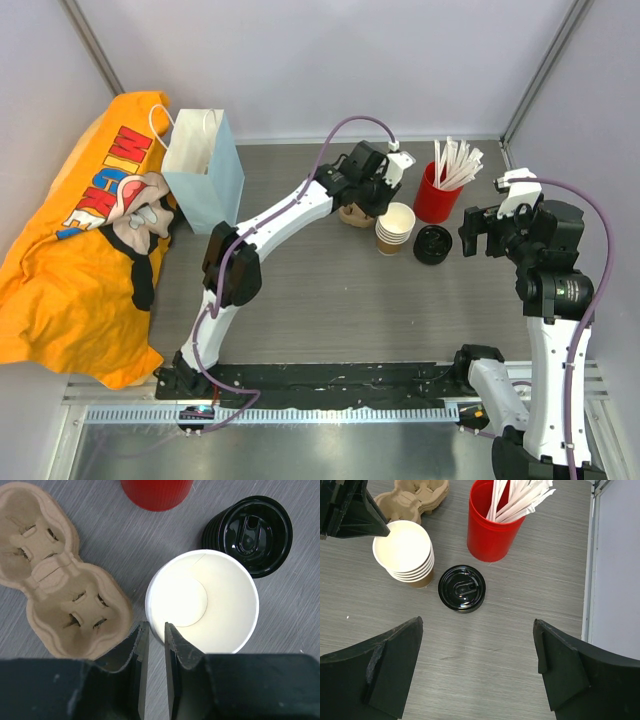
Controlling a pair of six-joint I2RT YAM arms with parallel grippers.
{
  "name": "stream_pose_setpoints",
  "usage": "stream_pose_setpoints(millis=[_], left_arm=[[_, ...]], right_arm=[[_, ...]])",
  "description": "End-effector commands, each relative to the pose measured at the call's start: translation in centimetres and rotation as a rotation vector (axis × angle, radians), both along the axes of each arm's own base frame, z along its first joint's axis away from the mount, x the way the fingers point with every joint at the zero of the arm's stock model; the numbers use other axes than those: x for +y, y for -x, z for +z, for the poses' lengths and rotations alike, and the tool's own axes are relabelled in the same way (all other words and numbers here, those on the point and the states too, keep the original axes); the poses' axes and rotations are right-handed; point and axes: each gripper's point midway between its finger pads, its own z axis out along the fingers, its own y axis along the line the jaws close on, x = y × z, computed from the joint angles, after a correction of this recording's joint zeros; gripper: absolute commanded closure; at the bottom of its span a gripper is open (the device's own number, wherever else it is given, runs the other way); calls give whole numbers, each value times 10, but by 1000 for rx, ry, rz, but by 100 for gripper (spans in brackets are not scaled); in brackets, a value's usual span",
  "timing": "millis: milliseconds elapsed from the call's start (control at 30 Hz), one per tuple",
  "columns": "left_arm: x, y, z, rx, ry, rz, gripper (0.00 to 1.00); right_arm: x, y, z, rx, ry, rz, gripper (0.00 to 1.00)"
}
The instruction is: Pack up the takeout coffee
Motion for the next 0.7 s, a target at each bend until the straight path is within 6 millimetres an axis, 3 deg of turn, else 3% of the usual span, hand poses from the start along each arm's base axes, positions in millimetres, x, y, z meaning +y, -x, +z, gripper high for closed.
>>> stream_pose_setpoints(millis=[0,167,367,667], left_arm=[[-7,2,14,-15,22,-14,80],[-7,0,13,-19,15,-12,85],[-7,0,7,-11,-2,-7,99],[-8,-2,13,-9,6,1,100]], right_arm=[[3,-1,18,-69,-7,10,5],[4,0,20,-72,-10,15,5],[5,0,20,-73,-11,20,5],[6,0,20,-72,-15,27,5]])
